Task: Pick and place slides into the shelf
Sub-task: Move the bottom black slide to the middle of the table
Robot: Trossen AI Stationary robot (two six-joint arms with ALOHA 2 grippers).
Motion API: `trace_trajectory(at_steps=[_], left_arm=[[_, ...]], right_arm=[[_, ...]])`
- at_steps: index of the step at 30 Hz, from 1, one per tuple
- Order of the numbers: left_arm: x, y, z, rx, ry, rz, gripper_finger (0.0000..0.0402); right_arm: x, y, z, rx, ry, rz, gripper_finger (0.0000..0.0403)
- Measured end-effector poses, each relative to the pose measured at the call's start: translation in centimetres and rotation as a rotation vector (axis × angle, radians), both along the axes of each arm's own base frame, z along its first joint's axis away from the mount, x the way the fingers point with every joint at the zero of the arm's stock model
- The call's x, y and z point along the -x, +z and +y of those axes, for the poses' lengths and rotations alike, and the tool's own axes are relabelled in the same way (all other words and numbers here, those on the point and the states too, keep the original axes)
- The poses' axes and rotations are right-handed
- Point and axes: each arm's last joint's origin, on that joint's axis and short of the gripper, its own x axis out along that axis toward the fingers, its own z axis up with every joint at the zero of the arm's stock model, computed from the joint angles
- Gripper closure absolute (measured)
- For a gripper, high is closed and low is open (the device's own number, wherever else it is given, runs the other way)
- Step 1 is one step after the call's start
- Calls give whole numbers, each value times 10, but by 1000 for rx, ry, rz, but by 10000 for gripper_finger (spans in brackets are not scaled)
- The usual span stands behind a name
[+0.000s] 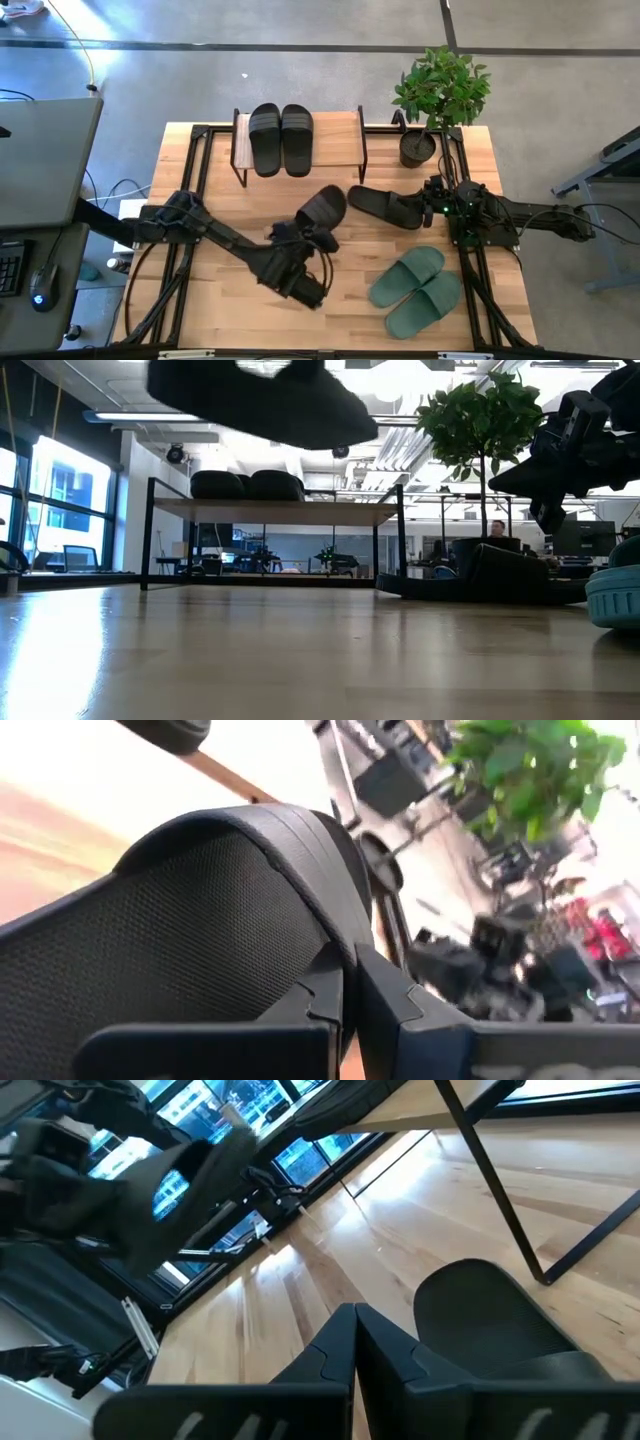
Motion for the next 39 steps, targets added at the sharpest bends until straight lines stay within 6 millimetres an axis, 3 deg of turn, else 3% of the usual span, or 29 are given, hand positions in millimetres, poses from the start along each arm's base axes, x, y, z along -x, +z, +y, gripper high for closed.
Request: trace_trajectory(at_steps=[13,19,25,39], left_arm=[[10,-84,37,110,90,164,401],[18,-106,49,136,123,201,401],[22,-114,51,177,129,223,401],[11,-121,49,202,116,33,401]], right_arm=[[0,0,0,-1,-1,0,402],[0,0,0,-1,0,0,402],[0,0,0,-1,-1,0,402],[0,0,0,-61,-10,-9,402]])
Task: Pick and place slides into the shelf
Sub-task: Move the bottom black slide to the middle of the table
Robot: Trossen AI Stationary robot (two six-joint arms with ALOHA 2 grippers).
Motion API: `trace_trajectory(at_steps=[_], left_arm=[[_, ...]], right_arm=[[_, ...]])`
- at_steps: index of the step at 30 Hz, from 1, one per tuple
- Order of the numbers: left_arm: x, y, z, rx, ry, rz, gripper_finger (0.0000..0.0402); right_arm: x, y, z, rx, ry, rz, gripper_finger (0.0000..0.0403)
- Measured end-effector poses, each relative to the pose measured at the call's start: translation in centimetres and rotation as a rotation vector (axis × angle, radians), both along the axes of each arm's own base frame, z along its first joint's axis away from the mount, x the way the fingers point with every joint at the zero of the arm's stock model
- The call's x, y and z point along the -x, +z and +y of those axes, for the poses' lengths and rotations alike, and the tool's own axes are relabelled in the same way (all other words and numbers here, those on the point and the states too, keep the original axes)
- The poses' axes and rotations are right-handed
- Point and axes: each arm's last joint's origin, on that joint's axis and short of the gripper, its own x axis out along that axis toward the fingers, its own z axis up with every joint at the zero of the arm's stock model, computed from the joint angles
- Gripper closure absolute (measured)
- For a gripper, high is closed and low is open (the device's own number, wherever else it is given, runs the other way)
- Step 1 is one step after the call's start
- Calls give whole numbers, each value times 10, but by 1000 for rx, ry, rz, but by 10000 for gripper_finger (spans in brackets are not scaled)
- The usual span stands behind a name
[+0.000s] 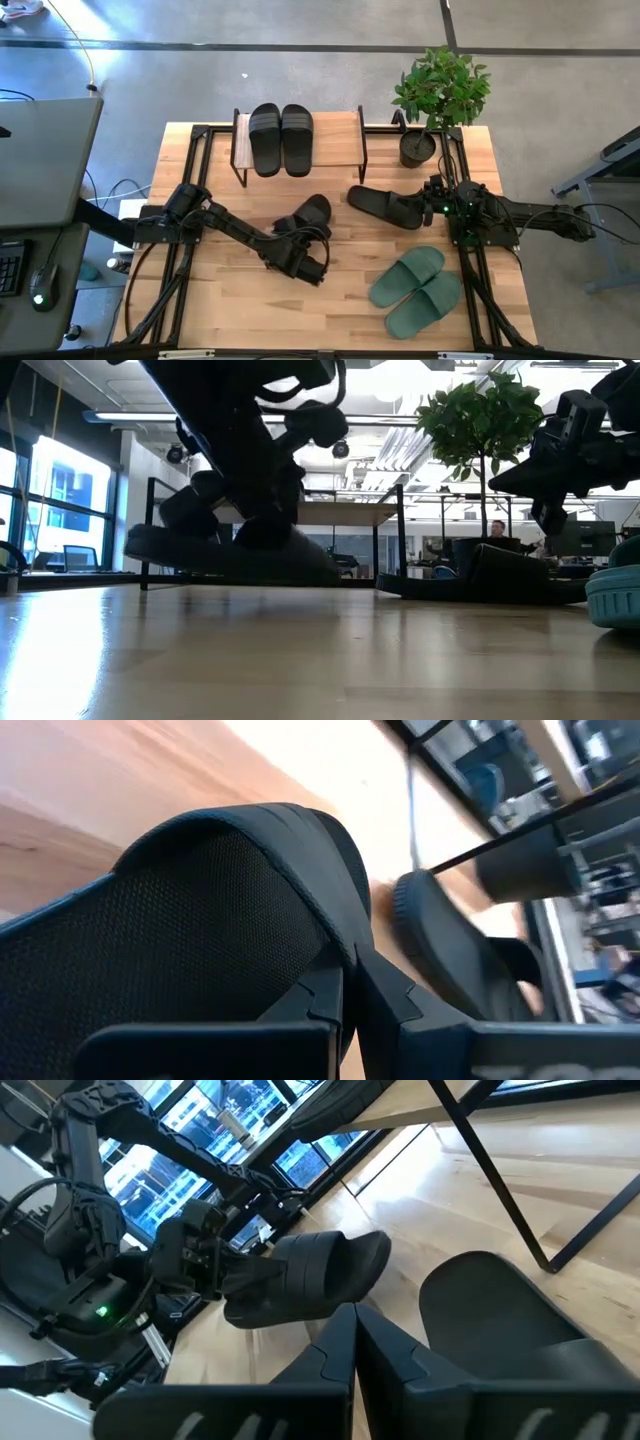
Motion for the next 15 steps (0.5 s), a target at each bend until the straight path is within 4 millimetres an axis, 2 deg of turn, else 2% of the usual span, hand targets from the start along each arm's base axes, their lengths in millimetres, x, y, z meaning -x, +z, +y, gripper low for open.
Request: trace_trajectory(at_steps=[8,15], left_arm=[[-3,-17,4,-6,16,36,401],[-7,-23,2,-8,6,23,387]], right_arm=[[0,0,0,-25,4,-3,402],[-1,-1,0,-36,12,8,402]])
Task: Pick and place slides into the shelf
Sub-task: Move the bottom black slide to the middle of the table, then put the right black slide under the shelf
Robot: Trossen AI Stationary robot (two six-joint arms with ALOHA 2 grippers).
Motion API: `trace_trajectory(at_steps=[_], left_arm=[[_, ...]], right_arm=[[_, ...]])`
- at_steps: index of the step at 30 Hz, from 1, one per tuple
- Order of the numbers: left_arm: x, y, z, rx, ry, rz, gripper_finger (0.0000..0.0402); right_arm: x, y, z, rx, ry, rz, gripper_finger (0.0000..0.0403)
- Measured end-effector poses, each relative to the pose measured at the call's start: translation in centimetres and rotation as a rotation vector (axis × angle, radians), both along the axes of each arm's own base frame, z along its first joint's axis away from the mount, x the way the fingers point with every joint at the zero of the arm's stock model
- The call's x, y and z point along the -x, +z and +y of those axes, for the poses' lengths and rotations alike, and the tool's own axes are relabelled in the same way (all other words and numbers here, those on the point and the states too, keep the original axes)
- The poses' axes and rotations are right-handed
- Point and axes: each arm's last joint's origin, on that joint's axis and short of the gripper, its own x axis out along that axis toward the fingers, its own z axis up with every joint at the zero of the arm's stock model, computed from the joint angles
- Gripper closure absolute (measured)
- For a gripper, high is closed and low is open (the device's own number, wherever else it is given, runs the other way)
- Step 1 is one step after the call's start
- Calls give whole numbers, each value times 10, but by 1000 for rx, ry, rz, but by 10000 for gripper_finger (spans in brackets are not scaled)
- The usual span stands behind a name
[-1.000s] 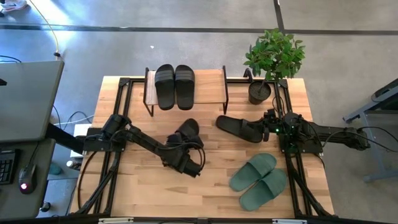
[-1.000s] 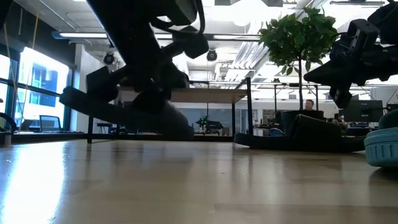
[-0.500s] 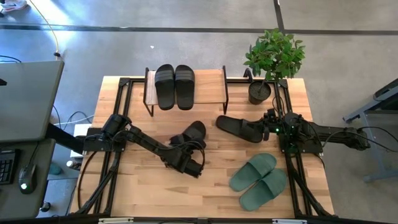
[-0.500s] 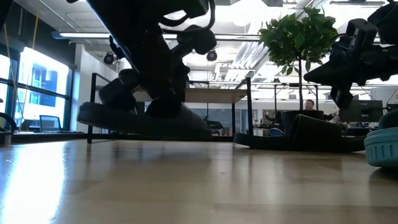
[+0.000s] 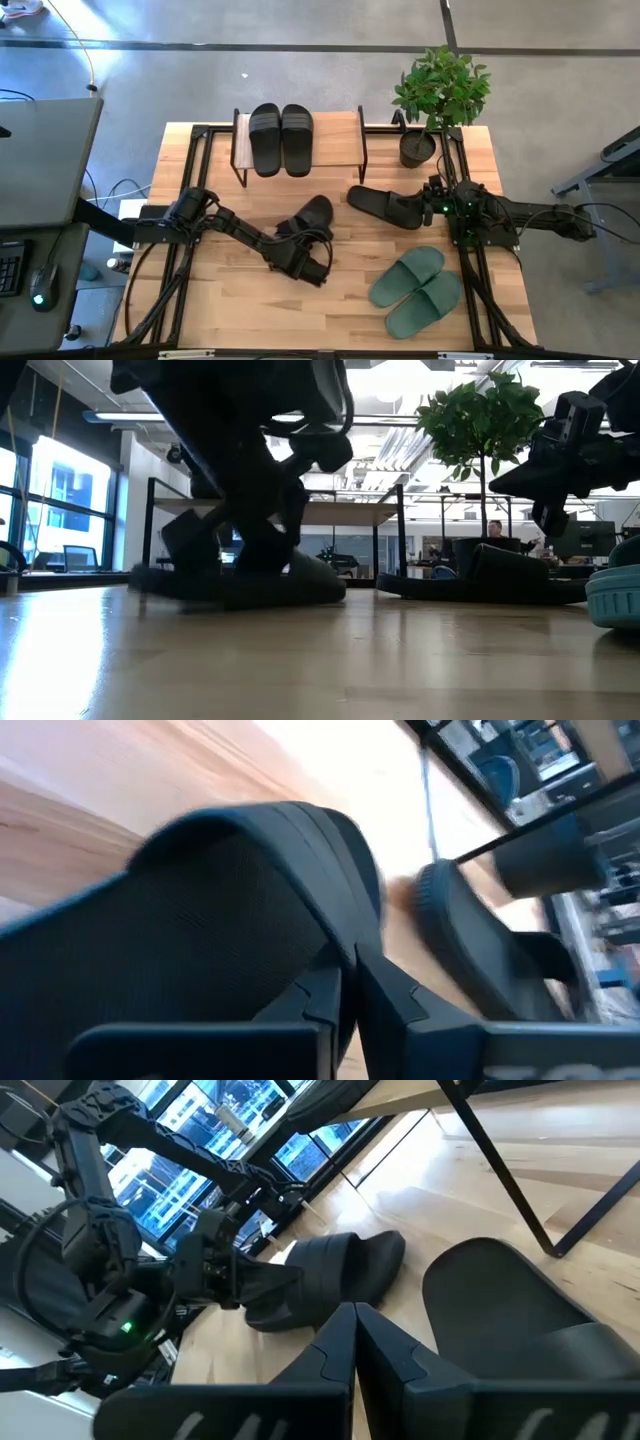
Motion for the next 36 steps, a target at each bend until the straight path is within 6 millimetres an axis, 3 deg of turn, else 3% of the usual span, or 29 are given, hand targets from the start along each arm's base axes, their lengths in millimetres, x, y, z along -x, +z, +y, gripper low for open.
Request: trace_trajectory(at_steps=[12,22,29,36], left_arm=[[-3,1,-1,13,-24,2,320],[-4,1,-4,14,-38,-3,233],[-2,5,-15,23,-65,-22,180],[5,20,-30,16,-104,-49,154]], right_arm=[[0,0,0,0,3,0,402],[0,0,0,0,3,0,402],[0,0,0,0,6,0,402],[0,0,0,3,7,0,402]])
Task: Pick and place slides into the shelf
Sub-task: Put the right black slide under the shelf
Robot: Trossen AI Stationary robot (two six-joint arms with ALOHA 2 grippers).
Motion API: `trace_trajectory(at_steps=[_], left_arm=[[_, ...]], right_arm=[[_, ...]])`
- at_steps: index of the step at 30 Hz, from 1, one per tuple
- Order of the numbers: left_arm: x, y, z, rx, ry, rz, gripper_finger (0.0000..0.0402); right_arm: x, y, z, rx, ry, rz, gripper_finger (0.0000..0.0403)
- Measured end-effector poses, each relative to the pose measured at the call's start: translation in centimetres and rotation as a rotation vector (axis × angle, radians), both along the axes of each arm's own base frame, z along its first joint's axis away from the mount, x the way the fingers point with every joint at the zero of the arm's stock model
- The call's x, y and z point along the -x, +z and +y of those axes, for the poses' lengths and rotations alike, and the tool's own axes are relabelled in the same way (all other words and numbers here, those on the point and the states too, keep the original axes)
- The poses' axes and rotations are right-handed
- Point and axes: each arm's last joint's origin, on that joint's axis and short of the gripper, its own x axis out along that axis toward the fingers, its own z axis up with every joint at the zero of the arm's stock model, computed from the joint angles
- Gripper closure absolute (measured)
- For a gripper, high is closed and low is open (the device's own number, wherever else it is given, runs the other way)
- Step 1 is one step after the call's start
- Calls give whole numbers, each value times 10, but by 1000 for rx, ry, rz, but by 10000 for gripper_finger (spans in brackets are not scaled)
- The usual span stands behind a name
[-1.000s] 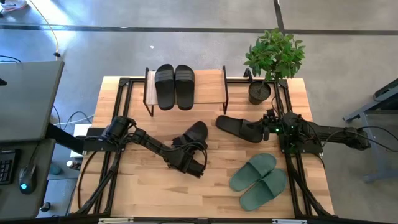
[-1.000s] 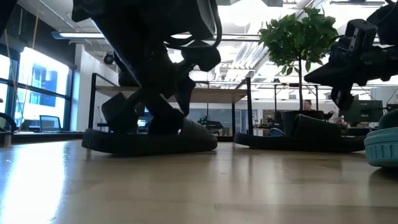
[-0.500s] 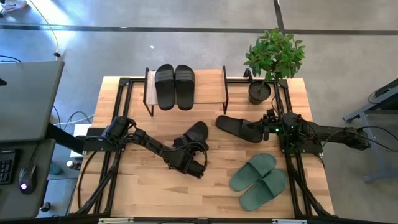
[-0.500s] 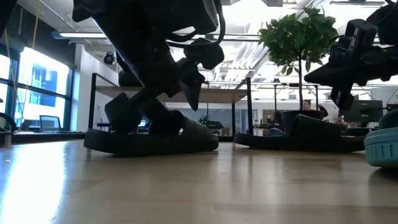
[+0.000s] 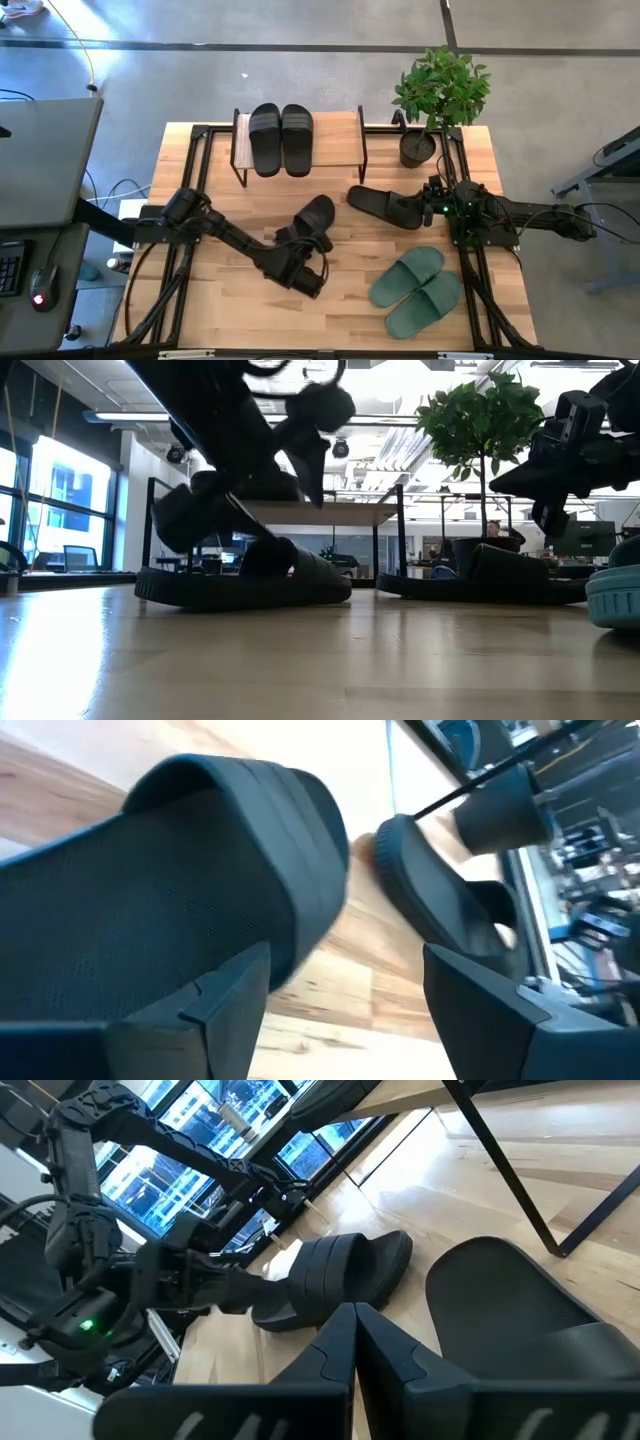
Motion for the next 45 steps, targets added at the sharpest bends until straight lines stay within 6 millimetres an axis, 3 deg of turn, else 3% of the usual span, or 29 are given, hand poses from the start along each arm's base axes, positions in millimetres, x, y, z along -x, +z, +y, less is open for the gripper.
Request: trace_trajectory(at_steps=[8,14,18,23,28,33,36,41,45], left_arm=[[6,22,-12,-81,-15,-105,154],[11,50,-20,-213,-17,-208,154],[9,78,-21,-300,-46,-179,154],[-6,124,-19,-382,-156,3,154],[-32,171,9,-318,-492,214,154],[-61,194,51,-273,-886,62,154],[-64,195,74,-235,-957,33,154],[-58,178,108,-74,-974,152,154],[-64,164,127,-28,-1002,175,154]], right_arm=[[0,0,0,0,0,0,402],[0,0,0,7,1,1,402],[0,0,0,7,1,1,402],[0,0,0,8,1,1,402],[0,0,0,8,1,1,402],[0,0,0,22,4,3,402],[0,0,0,20,5,1,402],[0,0,0,19,11,0,402],[0,0,0,21,11,0,402]])
